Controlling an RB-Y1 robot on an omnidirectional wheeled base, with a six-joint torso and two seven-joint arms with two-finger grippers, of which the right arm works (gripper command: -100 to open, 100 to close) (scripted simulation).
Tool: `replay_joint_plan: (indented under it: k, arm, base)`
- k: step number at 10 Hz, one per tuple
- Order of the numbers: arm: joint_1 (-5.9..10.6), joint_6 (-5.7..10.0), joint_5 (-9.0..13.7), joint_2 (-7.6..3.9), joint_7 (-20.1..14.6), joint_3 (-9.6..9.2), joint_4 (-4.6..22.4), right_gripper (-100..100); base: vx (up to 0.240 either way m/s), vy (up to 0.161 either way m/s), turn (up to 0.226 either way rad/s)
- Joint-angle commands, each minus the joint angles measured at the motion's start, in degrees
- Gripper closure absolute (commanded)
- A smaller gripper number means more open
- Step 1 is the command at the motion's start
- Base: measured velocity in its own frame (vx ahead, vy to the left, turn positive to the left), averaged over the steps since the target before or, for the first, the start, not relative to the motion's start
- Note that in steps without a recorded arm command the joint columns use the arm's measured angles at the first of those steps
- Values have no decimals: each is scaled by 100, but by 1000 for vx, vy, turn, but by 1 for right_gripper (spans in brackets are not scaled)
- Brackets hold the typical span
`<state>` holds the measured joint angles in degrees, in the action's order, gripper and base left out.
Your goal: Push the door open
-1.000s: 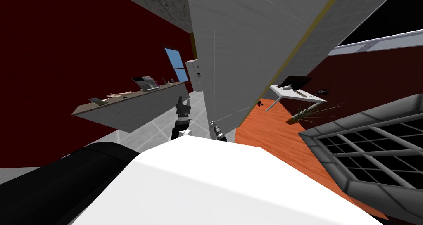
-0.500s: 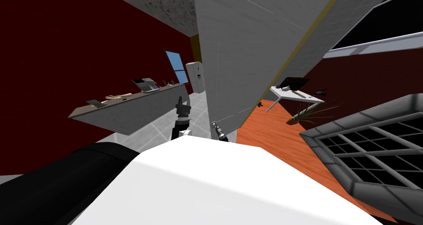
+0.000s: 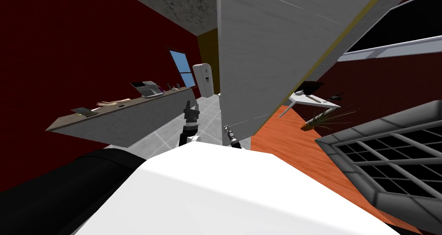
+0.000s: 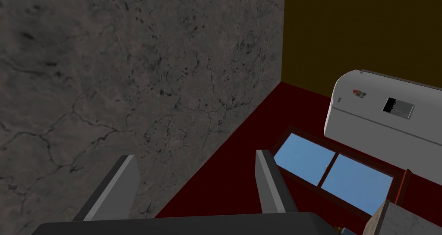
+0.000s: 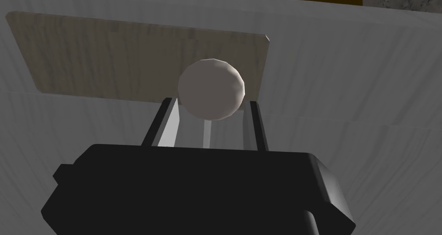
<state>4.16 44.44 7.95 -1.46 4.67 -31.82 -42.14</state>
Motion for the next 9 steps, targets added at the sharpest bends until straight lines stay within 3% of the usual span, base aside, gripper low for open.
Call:
replay_joint_plan:
  k: [1, 4, 5, 6, 9]
  arm:
    - [8, -74, 57, 45, 54, 169, -43, 100]
    - [35, -71, 121, 252, 89, 370, -16, 100]
    - [36, -64, 115, 183, 81, 350, 6, 100]
    - [63, -51, 160, 69, 112, 483, 15, 100]
    - [84, -42, 219, -24, 157, 663, 41, 100]
  base:
    - [145, 205, -79]
    - [120, 160, -74]
    - [60, 52, -29]
    - [113, 82, -26]
    - [129, 154, -76]
